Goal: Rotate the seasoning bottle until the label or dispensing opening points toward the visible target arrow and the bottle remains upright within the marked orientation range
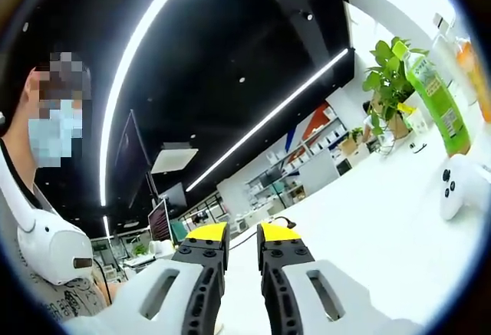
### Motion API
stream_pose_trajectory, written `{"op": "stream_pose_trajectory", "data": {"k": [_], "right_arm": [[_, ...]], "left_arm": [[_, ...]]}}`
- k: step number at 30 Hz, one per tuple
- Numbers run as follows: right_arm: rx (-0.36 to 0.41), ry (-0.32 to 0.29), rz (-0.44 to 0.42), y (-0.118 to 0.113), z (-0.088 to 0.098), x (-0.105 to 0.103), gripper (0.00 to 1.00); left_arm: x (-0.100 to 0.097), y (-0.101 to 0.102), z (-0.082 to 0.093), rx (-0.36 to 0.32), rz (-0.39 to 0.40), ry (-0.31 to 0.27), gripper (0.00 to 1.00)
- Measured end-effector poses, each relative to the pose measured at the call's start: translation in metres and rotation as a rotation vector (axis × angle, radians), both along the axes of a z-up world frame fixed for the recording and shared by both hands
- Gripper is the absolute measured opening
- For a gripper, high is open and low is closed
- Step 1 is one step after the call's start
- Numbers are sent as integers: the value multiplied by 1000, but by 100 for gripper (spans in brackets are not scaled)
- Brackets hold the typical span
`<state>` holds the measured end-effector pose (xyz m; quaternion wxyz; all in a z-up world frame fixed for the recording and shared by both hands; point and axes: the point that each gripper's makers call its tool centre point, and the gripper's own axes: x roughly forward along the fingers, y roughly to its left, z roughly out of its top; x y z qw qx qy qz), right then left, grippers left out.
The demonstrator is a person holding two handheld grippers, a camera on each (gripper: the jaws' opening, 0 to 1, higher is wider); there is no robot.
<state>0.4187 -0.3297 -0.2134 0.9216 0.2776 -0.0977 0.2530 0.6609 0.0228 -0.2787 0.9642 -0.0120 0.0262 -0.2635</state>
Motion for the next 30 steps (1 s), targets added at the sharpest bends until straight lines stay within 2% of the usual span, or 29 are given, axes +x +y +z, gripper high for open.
{"op": "stream_pose_trajectory", "data": {"k": [3, 6, 14, 30], "right_arm": [[2, -1, -1, -1, 0, 1, 13], [9, 0, 5, 0, 1, 1, 13], [17, 7, 16, 2, 0, 0, 12], [49, 7, 12, -1, 0, -4, 12]], "left_arm": [[1, 0, 0, 21, 5, -7, 41], [3, 2, 1, -5, 3, -7, 37], [4, 1, 2, -27, -4, -5, 37], [-2, 1, 2, -6, -11, 17, 36]]}}
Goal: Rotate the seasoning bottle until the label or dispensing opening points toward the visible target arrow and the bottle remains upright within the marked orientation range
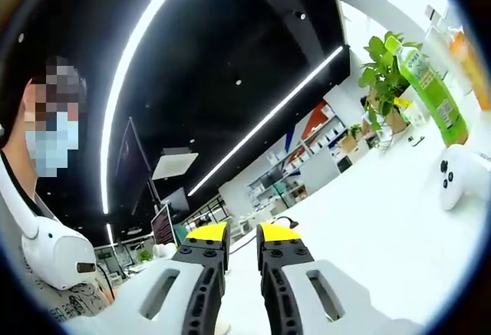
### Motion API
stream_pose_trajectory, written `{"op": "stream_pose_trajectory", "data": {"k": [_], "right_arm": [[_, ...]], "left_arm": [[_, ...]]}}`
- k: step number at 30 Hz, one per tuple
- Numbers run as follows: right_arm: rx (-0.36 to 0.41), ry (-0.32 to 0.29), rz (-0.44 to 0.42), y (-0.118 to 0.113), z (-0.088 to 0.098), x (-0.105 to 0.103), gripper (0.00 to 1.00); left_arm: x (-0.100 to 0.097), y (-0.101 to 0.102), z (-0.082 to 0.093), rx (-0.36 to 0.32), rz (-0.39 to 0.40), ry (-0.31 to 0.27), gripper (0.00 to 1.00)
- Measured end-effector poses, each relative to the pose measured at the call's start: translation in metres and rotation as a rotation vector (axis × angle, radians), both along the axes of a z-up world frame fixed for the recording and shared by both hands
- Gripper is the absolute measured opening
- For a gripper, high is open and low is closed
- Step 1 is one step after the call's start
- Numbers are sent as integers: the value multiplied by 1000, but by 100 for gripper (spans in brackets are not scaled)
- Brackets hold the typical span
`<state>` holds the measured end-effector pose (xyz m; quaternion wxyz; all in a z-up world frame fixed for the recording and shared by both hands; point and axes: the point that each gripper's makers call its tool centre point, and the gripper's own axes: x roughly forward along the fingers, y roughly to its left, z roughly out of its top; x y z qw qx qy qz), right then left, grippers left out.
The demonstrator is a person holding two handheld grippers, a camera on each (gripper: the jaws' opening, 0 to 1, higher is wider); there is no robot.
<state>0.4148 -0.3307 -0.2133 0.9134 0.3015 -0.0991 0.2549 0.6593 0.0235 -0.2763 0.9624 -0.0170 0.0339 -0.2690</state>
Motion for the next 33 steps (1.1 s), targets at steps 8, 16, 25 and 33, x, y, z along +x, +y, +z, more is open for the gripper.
{"op": "stream_pose_trajectory", "data": {"k": [8, 16, 25, 33], "right_arm": [[-7, -13, 17, 7, 6, -4, 12], [-6, -24, 29, 13, 10, -9, 12], [-11, -44, 79, 28, 18, -15, 12], [-7, -69, 106, 34, 25, -23, 12]], "left_arm": [[-13, 4, 3, 36, -25, 0, 36], [-40, 14, 15, 11, -38, -7, 36], [-85, 29, 23, 59, -49, -50, 36], [-133, 29, 31, 18, -63, -36, 36]]}}
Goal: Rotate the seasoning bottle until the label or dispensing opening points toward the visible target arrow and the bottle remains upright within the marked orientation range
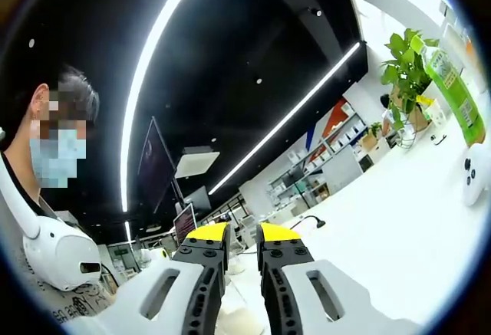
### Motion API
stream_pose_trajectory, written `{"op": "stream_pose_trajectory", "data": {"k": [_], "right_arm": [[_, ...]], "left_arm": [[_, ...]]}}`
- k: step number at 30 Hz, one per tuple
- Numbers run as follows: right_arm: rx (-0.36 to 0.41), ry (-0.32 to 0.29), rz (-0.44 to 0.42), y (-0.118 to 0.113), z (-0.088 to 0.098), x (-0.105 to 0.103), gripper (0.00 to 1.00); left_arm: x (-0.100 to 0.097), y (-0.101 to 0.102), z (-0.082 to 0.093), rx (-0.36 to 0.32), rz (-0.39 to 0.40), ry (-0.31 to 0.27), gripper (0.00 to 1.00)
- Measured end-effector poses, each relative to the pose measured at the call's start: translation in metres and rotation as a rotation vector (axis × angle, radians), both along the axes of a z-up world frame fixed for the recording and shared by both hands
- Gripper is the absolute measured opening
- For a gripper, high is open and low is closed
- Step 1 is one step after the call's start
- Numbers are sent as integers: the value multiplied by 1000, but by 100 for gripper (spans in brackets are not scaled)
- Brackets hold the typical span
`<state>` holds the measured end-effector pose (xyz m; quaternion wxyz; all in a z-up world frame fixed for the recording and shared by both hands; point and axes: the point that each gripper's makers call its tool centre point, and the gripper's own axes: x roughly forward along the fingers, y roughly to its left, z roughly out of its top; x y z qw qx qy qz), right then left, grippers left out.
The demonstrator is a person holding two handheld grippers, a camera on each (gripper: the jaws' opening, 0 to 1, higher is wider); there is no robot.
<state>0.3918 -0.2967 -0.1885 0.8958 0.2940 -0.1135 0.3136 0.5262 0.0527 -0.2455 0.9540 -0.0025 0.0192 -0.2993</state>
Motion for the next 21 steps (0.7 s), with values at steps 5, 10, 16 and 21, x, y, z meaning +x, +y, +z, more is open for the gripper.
{"op": "stream_pose_trajectory", "data": {"k": [5, 10, 16, 21], "right_arm": [[1, -6, 17, 3, 2, -5, 12], [6, -14, 33, 6, 5, -9, 12], [1, -20, 63, 11, 9, -7, 12], [-5, -35, 90, 14, 17, -5, 11]], "left_arm": [[-31, -6, 2, -6, -7, -5, 36], [-59, -9, -5, -10, -22, 26, 36], [-75, -13, -6, -51, -21, 48, 36], [-82, -21, -16, -6, -38, 54, 36]]}}
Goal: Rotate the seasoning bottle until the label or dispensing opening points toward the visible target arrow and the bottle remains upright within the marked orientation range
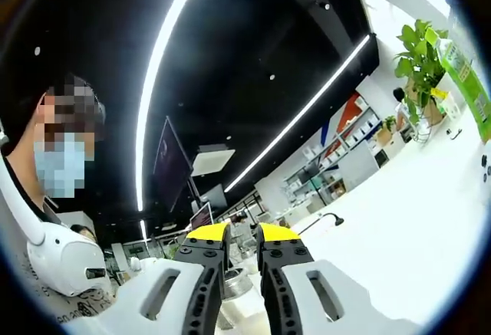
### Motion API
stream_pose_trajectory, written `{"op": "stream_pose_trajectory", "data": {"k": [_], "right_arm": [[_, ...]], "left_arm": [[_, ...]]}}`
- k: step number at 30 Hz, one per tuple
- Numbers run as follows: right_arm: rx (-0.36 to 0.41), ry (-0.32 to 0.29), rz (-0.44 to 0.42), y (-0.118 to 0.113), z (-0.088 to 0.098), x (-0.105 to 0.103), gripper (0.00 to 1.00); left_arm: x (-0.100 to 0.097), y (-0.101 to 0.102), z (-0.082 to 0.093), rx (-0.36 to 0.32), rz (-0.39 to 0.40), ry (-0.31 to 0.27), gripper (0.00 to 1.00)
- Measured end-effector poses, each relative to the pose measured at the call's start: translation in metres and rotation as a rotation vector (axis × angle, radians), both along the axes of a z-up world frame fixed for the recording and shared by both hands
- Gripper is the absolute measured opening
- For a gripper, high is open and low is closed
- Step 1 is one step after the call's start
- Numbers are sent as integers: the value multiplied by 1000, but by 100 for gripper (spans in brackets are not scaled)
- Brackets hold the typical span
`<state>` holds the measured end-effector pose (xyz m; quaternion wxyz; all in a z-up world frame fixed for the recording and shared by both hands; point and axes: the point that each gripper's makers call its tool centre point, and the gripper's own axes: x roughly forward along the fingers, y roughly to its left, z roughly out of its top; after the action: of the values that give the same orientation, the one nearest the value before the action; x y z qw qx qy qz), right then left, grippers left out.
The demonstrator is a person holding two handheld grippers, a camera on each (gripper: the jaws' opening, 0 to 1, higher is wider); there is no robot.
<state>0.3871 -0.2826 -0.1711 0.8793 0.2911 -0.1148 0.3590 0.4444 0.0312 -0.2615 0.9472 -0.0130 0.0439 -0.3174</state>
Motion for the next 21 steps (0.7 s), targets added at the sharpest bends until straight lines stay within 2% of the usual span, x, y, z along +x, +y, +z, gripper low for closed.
{"op": "stream_pose_trajectory", "data": {"k": [2, 6, 10, 12, 14, 16, 18, 21], "right_arm": [[-35, -7, 1, 8, -4, 6, 9], [-51, -8, 29, 25, -9, 14, 9], [-67, -10, 29, 33, -15, 20, 9], [-77, -9, 24, 42, -11, 24, 9], [-161, -30, 12, 54, -5, 30, 9], [-228, -68, 16, 70, 11, 34, 10], [-255, -107, 30, 83, 29, 34, 11], [-309, -113, 50, 102, 44, 41, 15]], "left_arm": [[6, 8, -12, -7, -3, 11, 36], [9, 13, -20, -36, 0, 5, 36], [13, 19, -28, -46, 9, 7, 36], [16, 27, -31, -49, 18, 11, 36], [16, 32, -28, -57, 15, 11, 36], [12, 32, -26, -65, 10, 2, 36], [10, 36, -24, -84, 6, 0, 36], [7, 38, -20, -74, -8, -6, 36]]}}
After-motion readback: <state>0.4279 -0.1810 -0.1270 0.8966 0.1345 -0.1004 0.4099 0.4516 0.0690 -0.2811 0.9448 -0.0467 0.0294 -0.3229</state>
